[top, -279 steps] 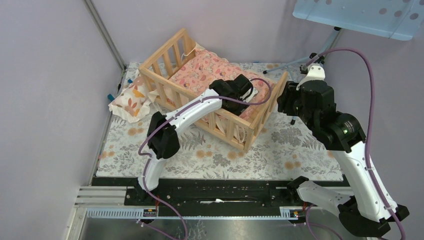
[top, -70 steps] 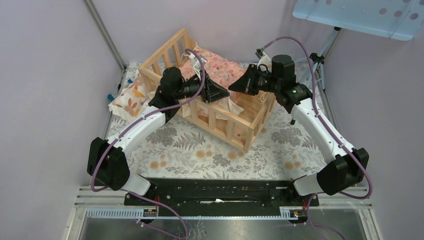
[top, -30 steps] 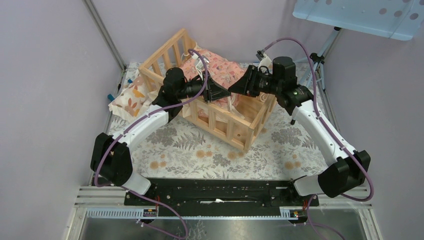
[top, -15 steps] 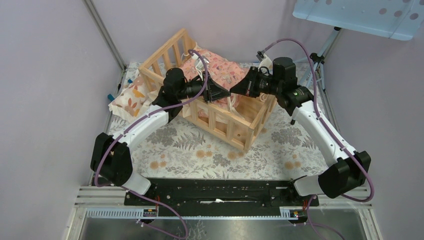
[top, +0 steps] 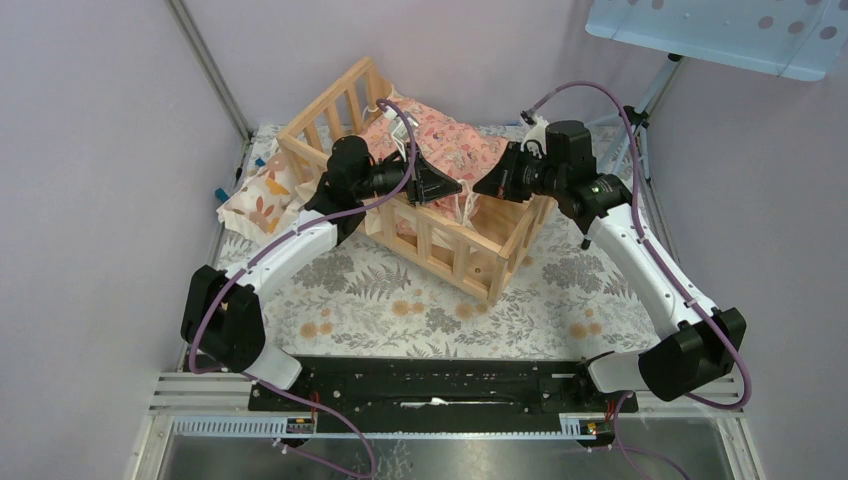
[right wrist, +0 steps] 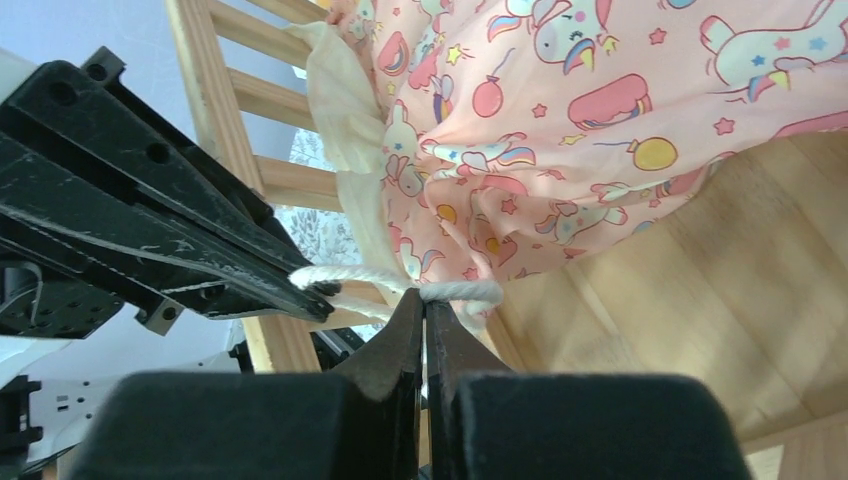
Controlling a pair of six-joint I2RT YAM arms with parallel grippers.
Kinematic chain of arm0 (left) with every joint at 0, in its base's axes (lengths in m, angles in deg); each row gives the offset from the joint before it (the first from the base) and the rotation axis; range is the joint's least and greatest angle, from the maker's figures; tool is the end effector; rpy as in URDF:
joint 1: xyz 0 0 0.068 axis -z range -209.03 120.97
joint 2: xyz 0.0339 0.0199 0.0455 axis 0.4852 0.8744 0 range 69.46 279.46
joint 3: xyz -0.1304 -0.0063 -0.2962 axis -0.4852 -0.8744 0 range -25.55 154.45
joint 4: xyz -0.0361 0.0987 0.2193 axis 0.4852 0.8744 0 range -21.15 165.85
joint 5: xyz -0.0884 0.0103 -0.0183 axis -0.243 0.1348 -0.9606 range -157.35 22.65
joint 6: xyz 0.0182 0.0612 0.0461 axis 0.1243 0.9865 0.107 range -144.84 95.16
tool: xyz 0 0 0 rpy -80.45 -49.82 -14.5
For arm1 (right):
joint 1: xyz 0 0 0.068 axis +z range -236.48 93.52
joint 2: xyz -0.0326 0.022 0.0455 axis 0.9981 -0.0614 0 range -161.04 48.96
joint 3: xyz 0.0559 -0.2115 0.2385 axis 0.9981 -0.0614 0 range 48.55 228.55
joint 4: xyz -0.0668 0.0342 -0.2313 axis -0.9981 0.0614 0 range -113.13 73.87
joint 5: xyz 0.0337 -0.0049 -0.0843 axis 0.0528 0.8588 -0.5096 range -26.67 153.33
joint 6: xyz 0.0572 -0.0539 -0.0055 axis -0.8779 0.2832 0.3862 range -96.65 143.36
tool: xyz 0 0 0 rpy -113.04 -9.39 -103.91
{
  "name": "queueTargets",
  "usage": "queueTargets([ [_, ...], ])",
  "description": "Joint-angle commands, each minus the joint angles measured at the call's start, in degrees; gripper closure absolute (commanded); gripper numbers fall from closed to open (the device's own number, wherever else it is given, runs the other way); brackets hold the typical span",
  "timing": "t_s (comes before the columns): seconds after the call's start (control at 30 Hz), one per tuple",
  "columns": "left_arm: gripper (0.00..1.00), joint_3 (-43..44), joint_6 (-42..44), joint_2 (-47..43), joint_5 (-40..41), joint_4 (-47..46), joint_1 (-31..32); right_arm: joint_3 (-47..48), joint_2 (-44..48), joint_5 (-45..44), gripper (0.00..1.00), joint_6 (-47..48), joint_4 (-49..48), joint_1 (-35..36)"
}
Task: Set up the pet bed
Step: Cross the ropes on the bed frame.
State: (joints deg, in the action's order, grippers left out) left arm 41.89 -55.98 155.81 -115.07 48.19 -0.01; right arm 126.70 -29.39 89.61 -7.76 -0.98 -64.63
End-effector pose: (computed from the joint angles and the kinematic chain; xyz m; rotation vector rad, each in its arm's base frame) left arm 0.2834 -0.2144 0.4165 0.6960 1.6039 -1.4310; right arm 0.2730 0.1417 0.4313 -0.1539 2.0648 1.0385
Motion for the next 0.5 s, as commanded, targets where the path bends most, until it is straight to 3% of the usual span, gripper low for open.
queueTargets([
  [0.0,1.00,-0.25,0.29,-0.99,0.01,-3.20,0.08,2.18,2.32,-3.75,1.00,3.10,2.59,-0.31],
  [0.2,1.00,0.93,4.06,-1.68,2.02,3.31,0.02,5.23,2.51,-5.74,0.99,6.26,8.48,-0.31],
  [0.47,1.00,4.91,10.18,-2.83,13.61,17.70,-0.18,9.10,3.29,-9.89,0.99,11.43,19.04,-0.30],
])
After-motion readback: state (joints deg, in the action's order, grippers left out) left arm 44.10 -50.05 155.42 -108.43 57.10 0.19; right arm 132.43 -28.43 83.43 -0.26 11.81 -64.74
